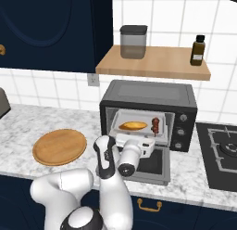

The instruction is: Pick up the kebab skewer and baguette bread, and place them inside the toaster oven. Close the toaster oven door and start by setting the timer.

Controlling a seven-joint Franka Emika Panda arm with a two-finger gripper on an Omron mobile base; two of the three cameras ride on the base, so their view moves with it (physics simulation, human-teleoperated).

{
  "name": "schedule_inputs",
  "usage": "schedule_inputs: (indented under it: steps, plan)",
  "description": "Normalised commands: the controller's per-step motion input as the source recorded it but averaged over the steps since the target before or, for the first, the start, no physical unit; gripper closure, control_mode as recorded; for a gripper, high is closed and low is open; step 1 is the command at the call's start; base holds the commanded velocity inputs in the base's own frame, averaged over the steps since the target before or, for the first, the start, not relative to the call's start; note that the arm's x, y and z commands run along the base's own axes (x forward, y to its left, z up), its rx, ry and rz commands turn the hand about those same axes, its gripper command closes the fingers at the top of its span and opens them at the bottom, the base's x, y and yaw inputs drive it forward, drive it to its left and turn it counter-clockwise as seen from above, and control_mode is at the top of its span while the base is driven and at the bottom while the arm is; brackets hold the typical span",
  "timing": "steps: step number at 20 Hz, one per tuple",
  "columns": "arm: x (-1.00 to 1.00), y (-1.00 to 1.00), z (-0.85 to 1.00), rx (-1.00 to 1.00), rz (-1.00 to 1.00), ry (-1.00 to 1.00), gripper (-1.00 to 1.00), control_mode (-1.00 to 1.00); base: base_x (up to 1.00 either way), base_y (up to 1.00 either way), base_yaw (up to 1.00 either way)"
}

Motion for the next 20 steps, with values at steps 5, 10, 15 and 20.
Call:
schedule_inputs:
  steps: [5, 10, 15, 20]
  plan:
    - [0.21, 0.00, 0.01, 0.00, 0.00, 0.00, -1.00, -1.00, 0.00, 0.00, 0.00]
    - [0.20, 0.00, 0.03, 0.00, 0.00, 0.00, -1.00, -1.00, 0.00, 0.00, 0.00]
    - [0.19, 0.00, 0.01, 0.00, 0.00, 0.00, -1.00, -1.00, 0.00, 0.00, 0.00]
    - [0.14, 0.00, 0.00, 0.00, 0.00, 0.00, -1.00, -1.00, 0.00, 0.00, 0.00]
